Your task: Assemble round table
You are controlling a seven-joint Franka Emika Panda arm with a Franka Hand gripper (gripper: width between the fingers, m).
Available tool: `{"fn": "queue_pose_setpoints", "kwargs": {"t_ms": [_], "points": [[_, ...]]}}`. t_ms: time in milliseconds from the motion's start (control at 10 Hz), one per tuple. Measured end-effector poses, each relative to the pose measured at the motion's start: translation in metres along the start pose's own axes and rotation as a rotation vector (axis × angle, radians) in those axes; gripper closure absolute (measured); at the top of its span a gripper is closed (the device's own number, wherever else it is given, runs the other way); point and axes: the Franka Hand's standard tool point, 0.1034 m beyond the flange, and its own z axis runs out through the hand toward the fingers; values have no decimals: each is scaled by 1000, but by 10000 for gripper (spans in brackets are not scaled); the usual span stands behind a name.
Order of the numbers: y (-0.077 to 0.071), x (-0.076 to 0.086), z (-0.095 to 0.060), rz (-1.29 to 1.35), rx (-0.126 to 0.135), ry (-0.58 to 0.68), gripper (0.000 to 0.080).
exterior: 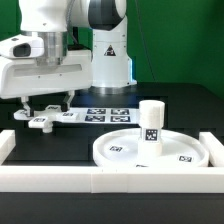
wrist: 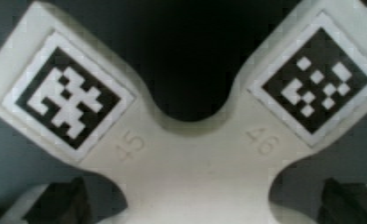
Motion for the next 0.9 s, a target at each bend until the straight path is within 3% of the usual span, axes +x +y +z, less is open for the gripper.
{"fn": "queue_pose_setpoints", "kwargs": {"t_ms": [900], "points": [[-1,-4,6,2,8,-11,151]]}}
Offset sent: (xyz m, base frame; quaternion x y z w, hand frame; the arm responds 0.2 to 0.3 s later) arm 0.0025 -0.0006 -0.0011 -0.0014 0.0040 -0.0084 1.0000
